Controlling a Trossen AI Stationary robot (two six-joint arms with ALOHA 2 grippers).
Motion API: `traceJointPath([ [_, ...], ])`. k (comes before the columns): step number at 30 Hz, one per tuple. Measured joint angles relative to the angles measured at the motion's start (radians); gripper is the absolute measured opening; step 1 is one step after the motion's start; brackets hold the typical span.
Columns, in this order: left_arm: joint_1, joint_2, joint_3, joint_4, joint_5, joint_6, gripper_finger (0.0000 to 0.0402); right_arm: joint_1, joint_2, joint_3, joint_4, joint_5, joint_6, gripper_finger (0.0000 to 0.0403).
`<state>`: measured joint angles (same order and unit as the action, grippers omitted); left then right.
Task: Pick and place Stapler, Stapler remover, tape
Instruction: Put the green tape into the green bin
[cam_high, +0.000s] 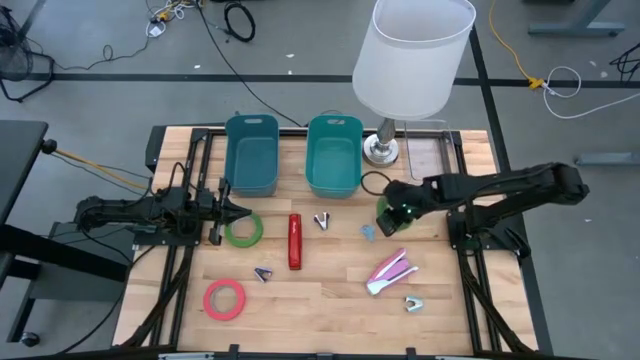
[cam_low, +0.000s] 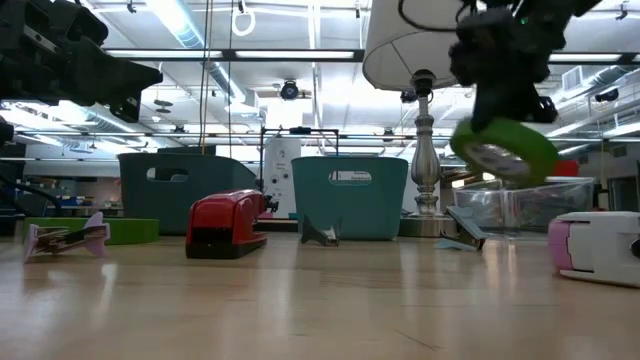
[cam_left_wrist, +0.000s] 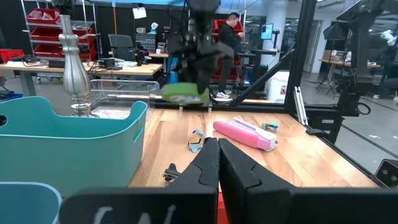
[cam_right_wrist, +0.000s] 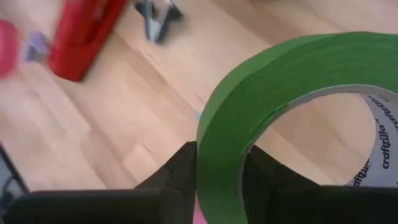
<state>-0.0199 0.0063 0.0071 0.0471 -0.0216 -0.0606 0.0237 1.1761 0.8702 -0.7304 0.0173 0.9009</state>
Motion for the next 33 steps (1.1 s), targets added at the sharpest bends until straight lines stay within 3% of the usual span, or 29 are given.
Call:
traceJointPath([
  [22,0.0,0.0,0.0,0.0,0.0,0.0,0.0003,-0.001,-0.071,0.052,-0.003,0.047,-0.045,0.009],
  [33,0.0,0.0,0.0,0.0,0.0,0.0,0.0003,-0.045,-0.149,0.052,-0.016,0.139,-0.063,0.009],
])
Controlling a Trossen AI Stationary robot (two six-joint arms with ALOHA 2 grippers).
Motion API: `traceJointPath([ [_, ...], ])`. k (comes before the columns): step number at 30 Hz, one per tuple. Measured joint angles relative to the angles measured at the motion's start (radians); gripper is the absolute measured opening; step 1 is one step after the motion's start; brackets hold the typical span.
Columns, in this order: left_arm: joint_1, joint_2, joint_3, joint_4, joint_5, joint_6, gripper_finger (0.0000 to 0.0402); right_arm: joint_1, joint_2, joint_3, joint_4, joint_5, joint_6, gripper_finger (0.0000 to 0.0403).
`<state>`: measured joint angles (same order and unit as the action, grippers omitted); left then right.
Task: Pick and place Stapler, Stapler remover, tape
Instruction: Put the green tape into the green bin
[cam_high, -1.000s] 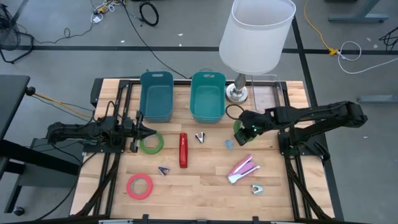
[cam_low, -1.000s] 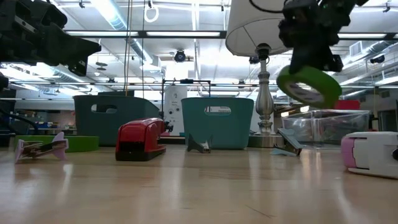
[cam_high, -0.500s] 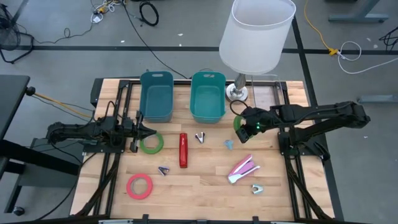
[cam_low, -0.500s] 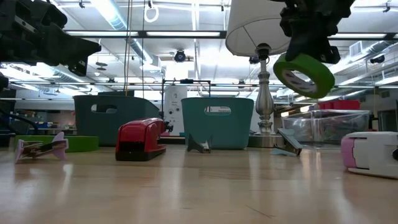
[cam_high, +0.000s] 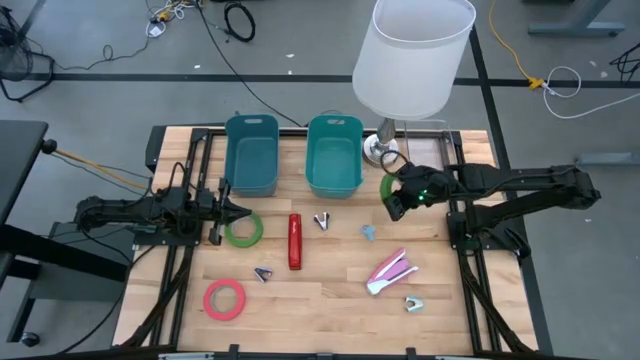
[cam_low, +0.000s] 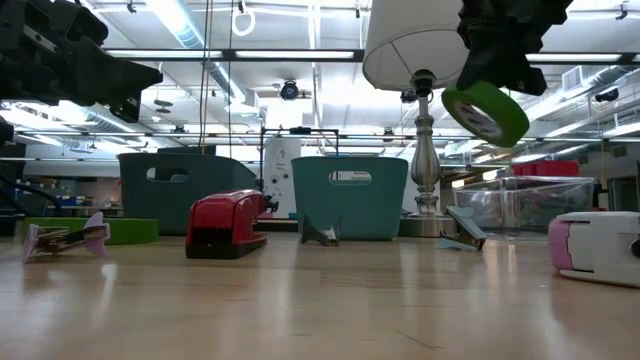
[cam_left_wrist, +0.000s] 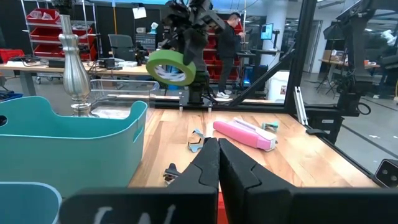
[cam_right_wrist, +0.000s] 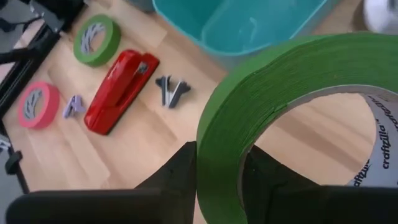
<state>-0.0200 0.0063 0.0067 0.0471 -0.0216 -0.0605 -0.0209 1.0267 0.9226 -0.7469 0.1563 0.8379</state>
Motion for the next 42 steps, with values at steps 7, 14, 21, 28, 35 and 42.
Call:
traceJointPath([
  [7,0.0,0.0,0.0,0.0,0.0,0.0,0.0003,-0.018,-0.049,0.0,-0.028,0.012,-0.008,0.009],
  [14,0.0,0.0,0.0,0.0,0.0,0.0,0.0003,-0.018,-0.061,0.0,-0.036,0.012,-0.009,0.009],
  [21,0.0,0.0,0.0,0.0,0.0,0.0,0.0003,-0.018,-0.06,0.0,-0.035,0.012,-0.017,0.009],
  [28,0.0,0.0,0.0,0.0,0.0,0.0,0.0003,-0.018,-0.06,0.0,-0.035,0.012,-0.019,0.009],
  [35,0.0,0.0,0.0,0.0,0.0,0.0,0.0003,-0.018,-0.06,0.0,-0.035,0.026,-0.028,0.009],
  [42,0.0,0.0,0.0,0.0,0.0,0.0,0.0003,-0.018,-0.06,0.0,-0.034,0.028,-0.035,0.009],
])
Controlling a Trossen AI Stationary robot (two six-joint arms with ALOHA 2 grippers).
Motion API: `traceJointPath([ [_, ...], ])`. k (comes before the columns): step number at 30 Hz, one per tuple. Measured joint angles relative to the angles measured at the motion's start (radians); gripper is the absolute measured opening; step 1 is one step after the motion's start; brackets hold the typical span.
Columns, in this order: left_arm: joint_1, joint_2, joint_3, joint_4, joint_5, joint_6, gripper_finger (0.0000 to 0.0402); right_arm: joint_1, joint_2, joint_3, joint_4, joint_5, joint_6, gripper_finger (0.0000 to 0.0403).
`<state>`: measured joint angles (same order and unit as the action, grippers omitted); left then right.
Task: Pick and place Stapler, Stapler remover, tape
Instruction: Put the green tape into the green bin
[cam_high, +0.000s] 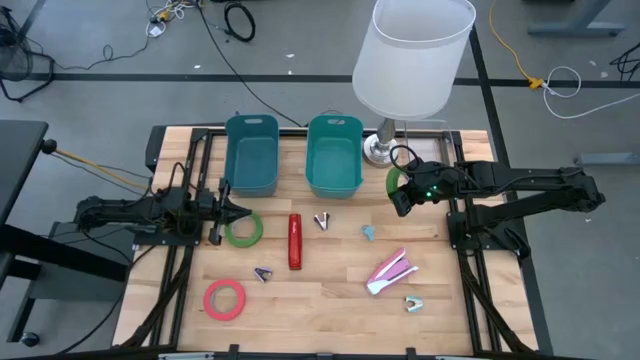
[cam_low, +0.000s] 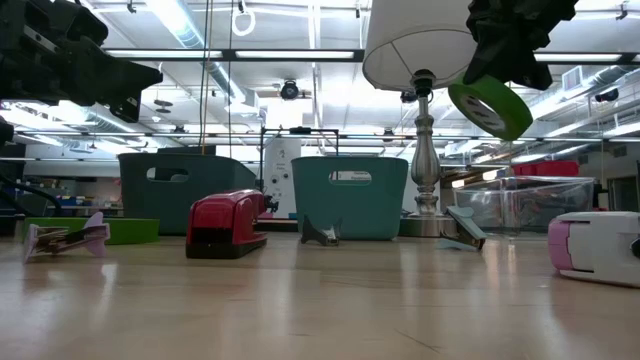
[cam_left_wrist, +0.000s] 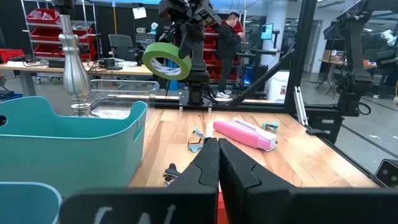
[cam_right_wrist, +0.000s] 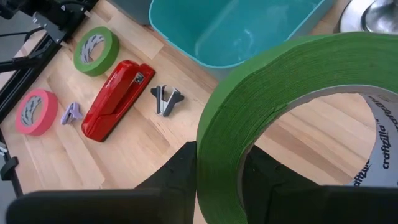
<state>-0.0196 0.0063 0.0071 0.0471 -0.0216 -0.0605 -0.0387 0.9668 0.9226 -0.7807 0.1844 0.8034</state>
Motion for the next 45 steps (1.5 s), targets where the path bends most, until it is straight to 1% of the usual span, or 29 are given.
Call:
traceJointPath([
  [30,0.0,0.0,0.0,0.0,0.0,0.0,0.0003,0.0,0.0,0.0,0.01,0.01,-0.014,0.009],
  [36,0.0,0.0,0.0,0.0,0.0,0.0,0.0003,0.0,0.0,0.0,0.097,0.025,-0.039,0.009],
  [41,0.0,0.0,0.0,0.0,0.0,0.0,0.0003,0.0,0.017,0.0,0.232,0.04,-0.089,0.009],
  [45,0.0,0.0,0.0,0.0,0.0,0.0,0.0003,0.0,0.061,0.0,0.338,0.041,-0.13,0.009],
])
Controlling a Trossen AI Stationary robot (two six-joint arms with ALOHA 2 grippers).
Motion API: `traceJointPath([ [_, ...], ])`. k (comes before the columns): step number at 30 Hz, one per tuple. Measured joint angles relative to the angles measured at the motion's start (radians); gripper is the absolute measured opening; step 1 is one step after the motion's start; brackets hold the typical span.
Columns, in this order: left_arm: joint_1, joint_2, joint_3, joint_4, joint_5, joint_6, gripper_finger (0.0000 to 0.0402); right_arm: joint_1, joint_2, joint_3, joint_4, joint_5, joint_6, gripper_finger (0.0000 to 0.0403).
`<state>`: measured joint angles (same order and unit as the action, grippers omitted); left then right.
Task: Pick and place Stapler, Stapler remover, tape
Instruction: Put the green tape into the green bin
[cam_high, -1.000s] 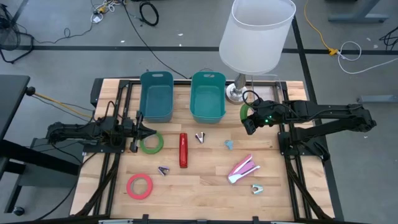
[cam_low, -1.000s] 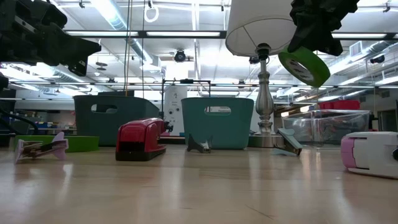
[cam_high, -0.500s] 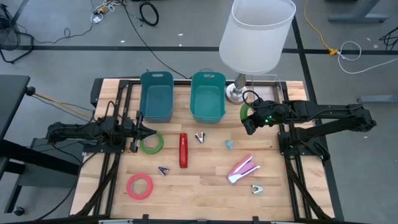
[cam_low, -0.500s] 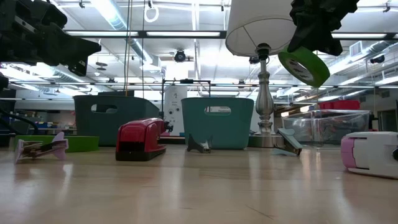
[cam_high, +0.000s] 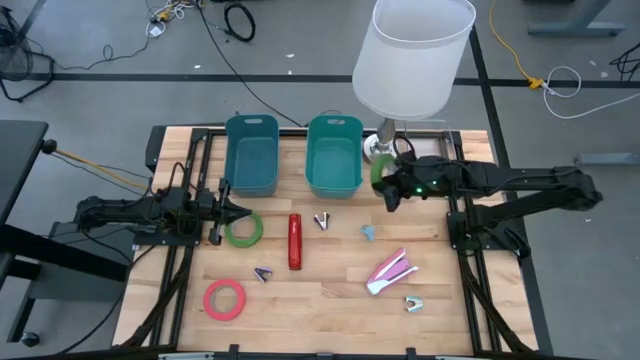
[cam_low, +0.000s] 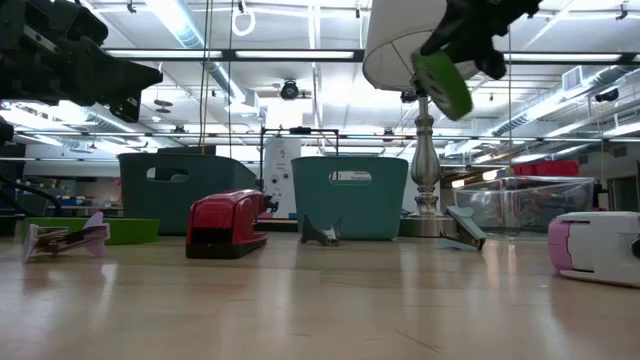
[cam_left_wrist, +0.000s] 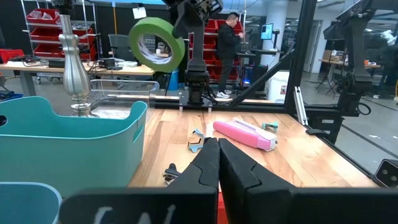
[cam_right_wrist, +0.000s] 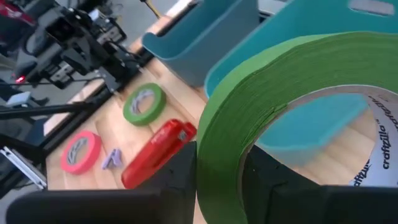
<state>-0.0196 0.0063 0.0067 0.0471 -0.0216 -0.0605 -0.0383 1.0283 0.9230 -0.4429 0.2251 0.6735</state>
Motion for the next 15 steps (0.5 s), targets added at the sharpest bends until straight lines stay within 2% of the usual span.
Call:
traceJointPath([
  [15,0.0,0.0,0.0,0.0,0.0,0.0,0.0003,-0.021,0.202,0.0,0.339,0.055,-0.127,0.009],
])
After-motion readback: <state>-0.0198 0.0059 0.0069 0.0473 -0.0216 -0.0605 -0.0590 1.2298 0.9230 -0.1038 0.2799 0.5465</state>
